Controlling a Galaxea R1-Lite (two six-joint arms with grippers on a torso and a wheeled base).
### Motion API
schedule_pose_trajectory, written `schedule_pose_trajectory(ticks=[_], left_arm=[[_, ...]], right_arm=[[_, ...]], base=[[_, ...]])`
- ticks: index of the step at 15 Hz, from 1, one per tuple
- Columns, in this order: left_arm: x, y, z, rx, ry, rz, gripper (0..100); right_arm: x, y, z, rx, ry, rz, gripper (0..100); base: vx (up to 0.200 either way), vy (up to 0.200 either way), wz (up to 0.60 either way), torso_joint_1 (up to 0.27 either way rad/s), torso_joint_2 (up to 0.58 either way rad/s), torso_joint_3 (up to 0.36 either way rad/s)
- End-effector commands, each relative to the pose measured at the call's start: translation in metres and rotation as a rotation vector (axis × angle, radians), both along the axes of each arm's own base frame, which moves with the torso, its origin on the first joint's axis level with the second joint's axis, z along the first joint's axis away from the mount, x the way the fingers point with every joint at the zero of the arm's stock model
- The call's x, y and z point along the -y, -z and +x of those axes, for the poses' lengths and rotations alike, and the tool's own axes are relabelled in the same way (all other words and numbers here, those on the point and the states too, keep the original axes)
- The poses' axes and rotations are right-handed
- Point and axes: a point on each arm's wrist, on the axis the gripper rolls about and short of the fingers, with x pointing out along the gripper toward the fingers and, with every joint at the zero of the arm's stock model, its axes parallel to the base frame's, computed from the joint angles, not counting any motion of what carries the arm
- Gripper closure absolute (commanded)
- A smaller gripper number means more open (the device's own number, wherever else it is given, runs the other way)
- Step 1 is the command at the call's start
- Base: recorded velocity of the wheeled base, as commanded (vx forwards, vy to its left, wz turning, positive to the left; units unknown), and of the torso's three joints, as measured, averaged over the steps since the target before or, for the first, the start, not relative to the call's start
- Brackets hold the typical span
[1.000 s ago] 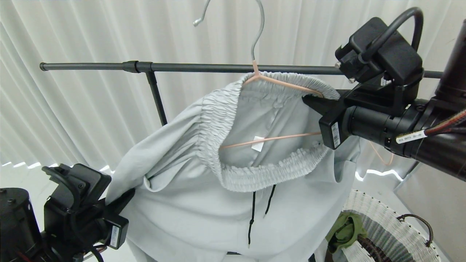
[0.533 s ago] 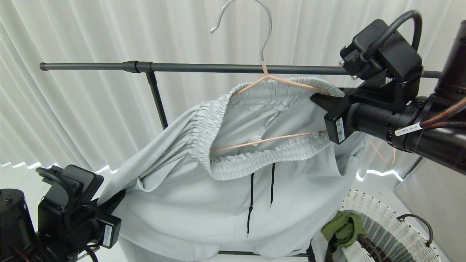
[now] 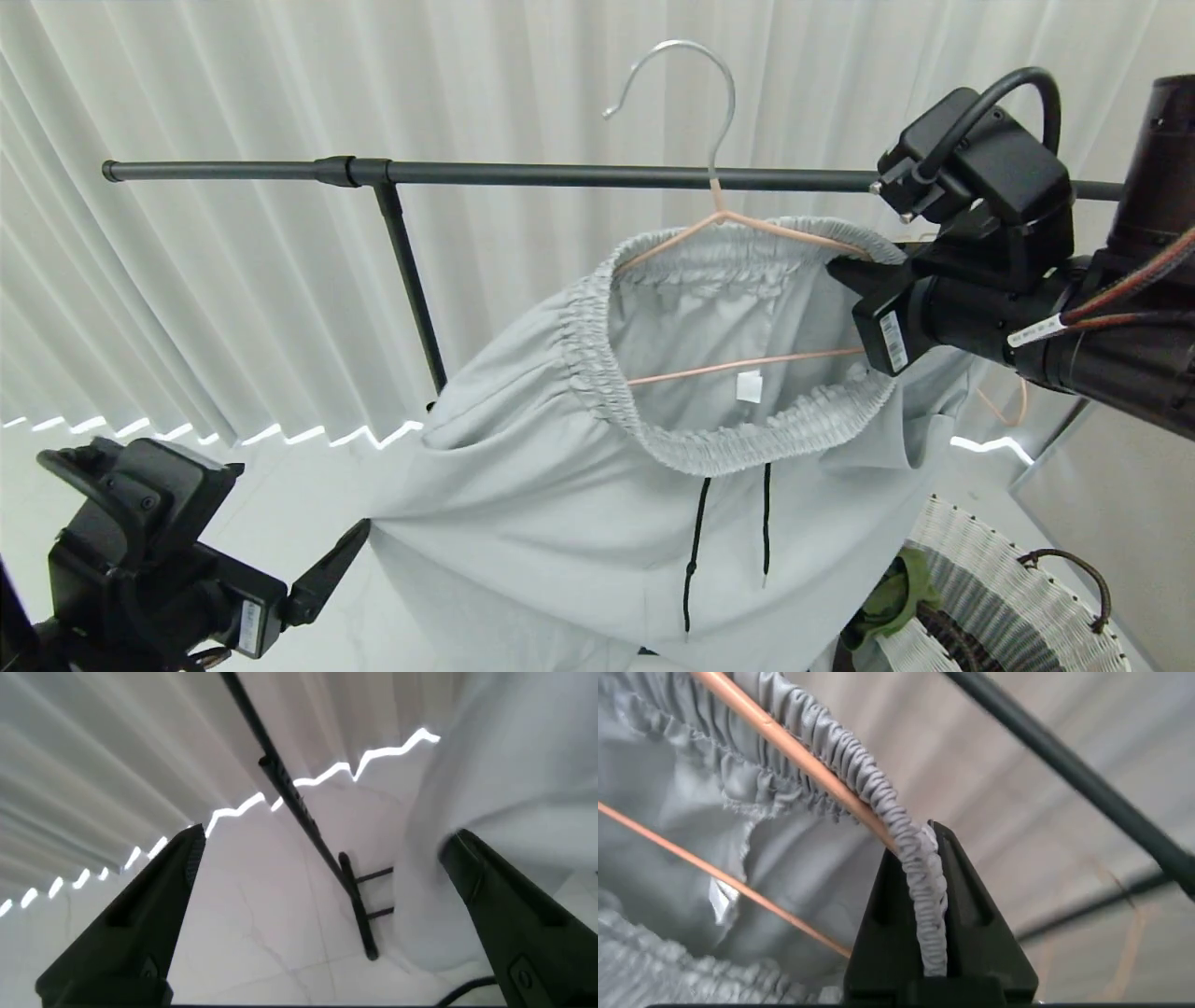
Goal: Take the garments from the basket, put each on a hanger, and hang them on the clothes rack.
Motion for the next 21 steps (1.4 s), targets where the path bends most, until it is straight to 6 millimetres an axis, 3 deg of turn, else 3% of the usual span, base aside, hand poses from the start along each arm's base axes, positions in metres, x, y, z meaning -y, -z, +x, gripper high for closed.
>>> schedule_pose_trajectory(ticks=[1,6,10,15,21], left_arm=[[-0.004,-0.004,-0.014,0.059,0.043,0.015,0],[-0.002,-0.017,-0.010,0.120,0.056,0.049,0],[-0.001,-0.022,-0.008,0.141,0.065,0.075,0],[-0.001,-0.023,-0.007,0.139,0.057,0.079,0],[-0.001,-0.022,-0.007,0.135,0.060,0.080,0]], right_arm=[[0.015,0.001,0.010,-0.015,0.109,-0.008,100],[0.050,0.013,0.030,-0.105,0.505,0.040,100],[0.068,0.018,0.039,-0.128,0.699,0.113,100],[0.068,0.020,0.042,-0.133,0.730,0.145,100],[0.066,0.023,0.044,-0.140,0.732,0.141,100]], base=[[0.000,0.000,0.00,0.000,0.00,0.000],[0.000,0.000,0.00,0.000,0.00,0.000],[0.000,0.000,0.00,0.000,0.00,0.000],[0.000,0.000,0.00,0.000,0.00,0.000],[0.200,0.000,0.00,0.000,0.01,0.004]])
